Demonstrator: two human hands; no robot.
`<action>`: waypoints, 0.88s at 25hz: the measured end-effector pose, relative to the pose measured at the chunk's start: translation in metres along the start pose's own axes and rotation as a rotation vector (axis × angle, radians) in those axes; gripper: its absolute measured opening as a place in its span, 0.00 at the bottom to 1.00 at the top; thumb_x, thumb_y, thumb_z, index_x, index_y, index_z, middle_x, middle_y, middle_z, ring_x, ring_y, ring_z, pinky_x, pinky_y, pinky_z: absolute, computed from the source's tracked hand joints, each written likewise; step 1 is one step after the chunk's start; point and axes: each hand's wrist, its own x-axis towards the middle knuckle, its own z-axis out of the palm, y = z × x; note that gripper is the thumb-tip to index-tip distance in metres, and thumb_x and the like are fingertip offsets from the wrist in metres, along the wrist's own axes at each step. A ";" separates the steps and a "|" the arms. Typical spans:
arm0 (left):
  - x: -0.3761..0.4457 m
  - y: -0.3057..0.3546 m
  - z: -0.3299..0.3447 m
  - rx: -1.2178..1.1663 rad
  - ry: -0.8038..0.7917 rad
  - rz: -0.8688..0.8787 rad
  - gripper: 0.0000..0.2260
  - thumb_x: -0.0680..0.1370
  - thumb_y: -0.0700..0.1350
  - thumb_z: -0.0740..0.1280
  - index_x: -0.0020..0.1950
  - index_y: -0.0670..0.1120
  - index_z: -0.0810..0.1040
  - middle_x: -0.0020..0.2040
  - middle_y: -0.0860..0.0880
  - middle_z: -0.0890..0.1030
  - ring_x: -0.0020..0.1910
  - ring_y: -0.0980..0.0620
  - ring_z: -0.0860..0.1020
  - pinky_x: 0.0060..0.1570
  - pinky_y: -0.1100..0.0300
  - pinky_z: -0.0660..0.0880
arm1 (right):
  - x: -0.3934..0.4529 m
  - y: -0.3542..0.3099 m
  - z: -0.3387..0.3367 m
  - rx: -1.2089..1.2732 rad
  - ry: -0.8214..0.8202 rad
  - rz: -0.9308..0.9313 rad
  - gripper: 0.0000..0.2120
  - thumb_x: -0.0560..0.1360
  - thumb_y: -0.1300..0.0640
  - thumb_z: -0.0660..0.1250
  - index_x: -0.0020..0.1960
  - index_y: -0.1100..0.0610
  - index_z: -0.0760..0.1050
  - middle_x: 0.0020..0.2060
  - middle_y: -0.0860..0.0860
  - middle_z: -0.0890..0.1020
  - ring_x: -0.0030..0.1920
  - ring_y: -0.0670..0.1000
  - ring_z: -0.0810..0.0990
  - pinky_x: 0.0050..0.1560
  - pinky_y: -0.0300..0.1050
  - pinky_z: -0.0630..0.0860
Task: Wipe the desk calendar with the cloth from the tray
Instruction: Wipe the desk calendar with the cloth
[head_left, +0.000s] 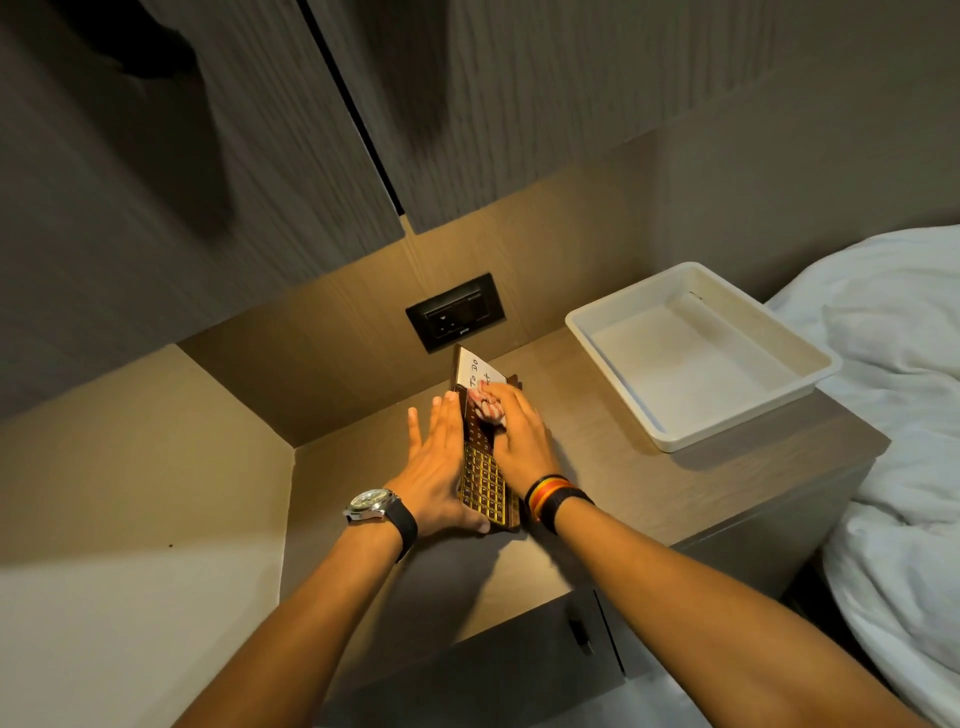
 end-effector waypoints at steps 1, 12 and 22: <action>0.000 0.000 0.000 -0.007 0.002 0.000 0.71 0.63 0.60 0.82 0.79 0.41 0.28 0.82 0.40 0.33 0.79 0.43 0.28 0.71 0.47 0.20 | 0.012 -0.002 0.001 0.018 0.014 0.033 0.28 0.75 0.71 0.61 0.72 0.52 0.70 0.69 0.51 0.75 0.70 0.53 0.74 0.71 0.53 0.74; 0.006 -0.004 0.005 -0.003 -0.004 0.016 0.71 0.63 0.61 0.82 0.79 0.40 0.28 0.82 0.40 0.32 0.79 0.43 0.28 0.71 0.46 0.20 | -0.017 0.001 0.001 0.007 -0.026 -0.033 0.31 0.73 0.72 0.60 0.71 0.50 0.71 0.69 0.50 0.75 0.71 0.49 0.72 0.73 0.47 0.71; 0.004 -0.005 0.004 -0.056 0.009 0.008 0.71 0.63 0.58 0.83 0.78 0.42 0.26 0.81 0.42 0.30 0.78 0.44 0.27 0.70 0.52 0.19 | -0.014 -0.014 0.003 -0.045 -0.080 -0.123 0.29 0.74 0.71 0.61 0.73 0.54 0.71 0.69 0.51 0.75 0.73 0.51 0.70 0.76 0.50 0.67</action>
